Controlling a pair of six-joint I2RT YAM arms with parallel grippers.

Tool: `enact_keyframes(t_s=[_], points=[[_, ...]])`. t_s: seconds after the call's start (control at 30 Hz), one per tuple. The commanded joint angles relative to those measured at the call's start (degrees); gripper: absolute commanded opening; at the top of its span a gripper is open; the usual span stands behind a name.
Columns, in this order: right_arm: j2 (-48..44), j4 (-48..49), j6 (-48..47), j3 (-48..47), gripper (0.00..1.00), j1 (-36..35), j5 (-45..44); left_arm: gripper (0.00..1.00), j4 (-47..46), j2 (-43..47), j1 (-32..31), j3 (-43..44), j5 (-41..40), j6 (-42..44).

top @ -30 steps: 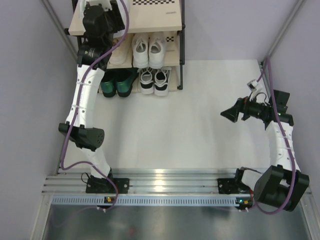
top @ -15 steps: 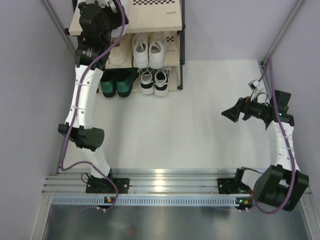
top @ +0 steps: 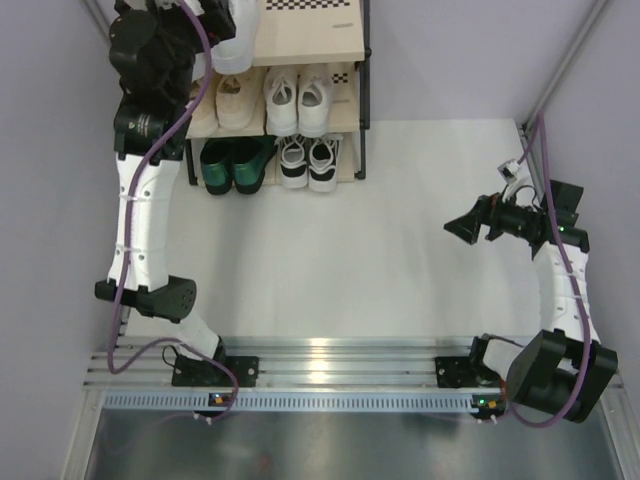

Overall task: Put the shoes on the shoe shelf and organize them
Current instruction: Place the shoe at the shoe shelf.

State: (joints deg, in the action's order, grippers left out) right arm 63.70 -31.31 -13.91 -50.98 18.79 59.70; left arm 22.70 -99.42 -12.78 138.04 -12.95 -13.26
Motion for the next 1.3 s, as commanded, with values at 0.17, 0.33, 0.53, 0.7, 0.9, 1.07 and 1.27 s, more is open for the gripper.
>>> enact_keyframes(t_s=[0.17, 0.33, 0.53, 0.7, 0.9, 1.07, 1.27], points=[[-0.7, 0.8, -2.4, -0.1, 0.99, 1.0, 1.1, 0.73, -3.0, 16.5, 0.3, -14.8, 11.4, -4.7], [-0.6, 1.0, -2.3, 0.0, 0.99, 1.0, 0.5, 0.24, -3.1, 19.3, 0.3, -19.3, 24.0, -9.2], [-0.4, 1.1, -2.3, 0.1, 0.99, 0.9, -0.1, 0.06, -3.1, 15.8, -3.4, -21.8, 25.2, -7.4], [-0.4, 1.3, -2.3, 0.1, 0.99, 1.1, -0.4, 0.05, -3.1, 10.0, -10.0, -19.7, 17.5, -0.5], [-0.6, 1.2, -2.3, 0.0, 0.99, 1.3, -0.3, 0.02, -3.1, 4.2, -10.2, -15.6, 10.8, 1.7], [-0.5, 1.1, -2.4, 0.0, 1.00, 1.5, 0.0, 0.03, -5.2, 1.0, -10.1, -13.8, 4.8, 3.3], [-0.7, 0.9, -2.6, 0.0, 0.99, 1.9, 0.2, 0.02, -6.3, -1.8, -10.1, -11.6, -3.1, 5.6]])
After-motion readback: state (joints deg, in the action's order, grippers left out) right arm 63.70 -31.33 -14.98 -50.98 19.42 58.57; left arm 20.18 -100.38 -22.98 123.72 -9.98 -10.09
